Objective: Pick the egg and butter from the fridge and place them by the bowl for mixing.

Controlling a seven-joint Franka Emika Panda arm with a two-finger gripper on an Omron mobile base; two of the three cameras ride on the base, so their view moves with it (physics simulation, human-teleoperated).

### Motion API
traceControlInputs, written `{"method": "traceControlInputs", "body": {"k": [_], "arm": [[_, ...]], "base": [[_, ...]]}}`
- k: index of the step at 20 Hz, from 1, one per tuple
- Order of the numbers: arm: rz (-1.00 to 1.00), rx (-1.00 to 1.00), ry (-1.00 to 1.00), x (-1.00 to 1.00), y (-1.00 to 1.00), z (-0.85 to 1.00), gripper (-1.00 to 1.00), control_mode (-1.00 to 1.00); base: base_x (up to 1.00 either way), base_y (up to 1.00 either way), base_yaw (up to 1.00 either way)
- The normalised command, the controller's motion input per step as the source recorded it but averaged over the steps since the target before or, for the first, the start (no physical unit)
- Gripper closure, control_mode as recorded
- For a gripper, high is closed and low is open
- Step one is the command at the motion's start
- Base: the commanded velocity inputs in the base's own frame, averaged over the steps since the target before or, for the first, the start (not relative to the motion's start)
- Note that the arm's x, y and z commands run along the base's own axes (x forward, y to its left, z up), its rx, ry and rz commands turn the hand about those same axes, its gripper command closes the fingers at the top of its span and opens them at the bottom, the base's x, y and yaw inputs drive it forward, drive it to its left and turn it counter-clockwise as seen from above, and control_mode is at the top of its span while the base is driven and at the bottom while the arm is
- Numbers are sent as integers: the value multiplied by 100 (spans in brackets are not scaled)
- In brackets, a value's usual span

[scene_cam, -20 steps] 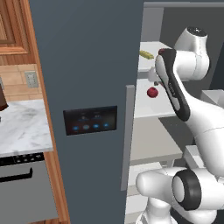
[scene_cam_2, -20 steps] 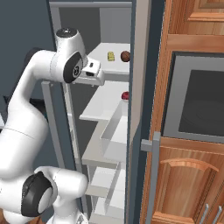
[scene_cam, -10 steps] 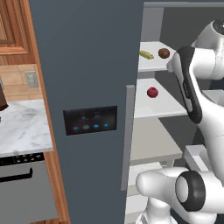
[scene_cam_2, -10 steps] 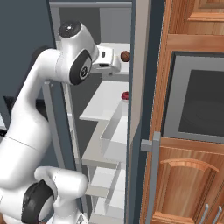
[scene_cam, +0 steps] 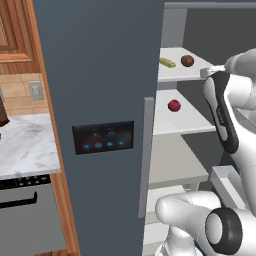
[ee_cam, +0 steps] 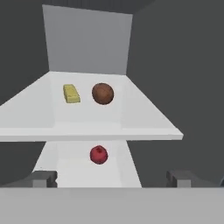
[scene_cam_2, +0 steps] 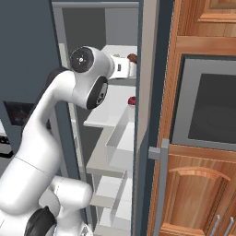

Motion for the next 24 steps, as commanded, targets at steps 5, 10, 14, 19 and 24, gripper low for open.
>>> {"method": "traceControlInputs", "body": {"k": [5, 10, 14, 19, 24], "arm": [[-1, 10, -1, 28, -2, 38, -100, -100], [0, 16, 1, 21, 0, 65, -100, -100], [0, 14, 0, 1, -2, 37, -100, -100], [0, -2, 2, 5, 0, -4, -100, -100], [0, -1, 16, 15, 0, -4, -100, -100]], "base": [[0, 0, 0], [0, 0, 0], [0, 0, 0], [0, 0, 0], [0, 0, 0]]}}
